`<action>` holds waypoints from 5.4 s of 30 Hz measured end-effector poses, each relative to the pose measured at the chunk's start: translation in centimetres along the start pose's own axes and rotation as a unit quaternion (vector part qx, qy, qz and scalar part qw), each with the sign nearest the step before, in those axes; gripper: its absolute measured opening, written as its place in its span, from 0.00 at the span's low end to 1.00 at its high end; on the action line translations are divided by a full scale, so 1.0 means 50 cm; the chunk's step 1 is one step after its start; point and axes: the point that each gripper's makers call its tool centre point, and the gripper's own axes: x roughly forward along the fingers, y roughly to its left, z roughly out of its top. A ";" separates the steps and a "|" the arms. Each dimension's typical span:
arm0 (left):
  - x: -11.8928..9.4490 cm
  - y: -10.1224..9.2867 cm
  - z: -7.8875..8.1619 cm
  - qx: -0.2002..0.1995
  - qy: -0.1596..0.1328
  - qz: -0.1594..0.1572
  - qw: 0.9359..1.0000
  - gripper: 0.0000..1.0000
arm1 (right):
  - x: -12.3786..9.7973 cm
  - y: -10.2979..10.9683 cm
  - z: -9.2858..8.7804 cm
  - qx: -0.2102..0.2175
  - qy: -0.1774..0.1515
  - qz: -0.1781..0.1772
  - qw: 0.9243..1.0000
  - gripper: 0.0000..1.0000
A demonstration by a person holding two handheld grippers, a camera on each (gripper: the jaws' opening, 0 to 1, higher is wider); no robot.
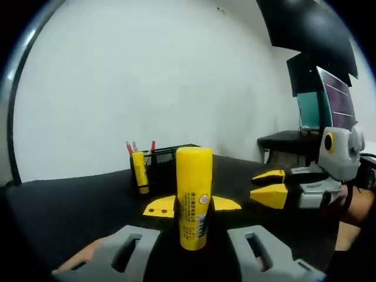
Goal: Pick up pens and glue sticks and place them into the holder.
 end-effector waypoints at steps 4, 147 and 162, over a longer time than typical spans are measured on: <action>-0.006 -0.002 -0.002 0.002 -0.003 -0.004 1.000 0.16 | -0.004 0.030 0.061 -0.006 -0.029 0.012 0.999 0.21; -0.087 0.026 -0.090 -0.075 -0.047 -0.184 0.979 0.95 | 0.448 -0.083 0.108 0.000 0.023 -0.017 1.000 0.16; -0.086 0.023 -0.092 -0.074 -0.044 -0.187 0.979 0.94 | 0.466 -0.098 0.085 0.004 0.006 -0.057 0.998 0.16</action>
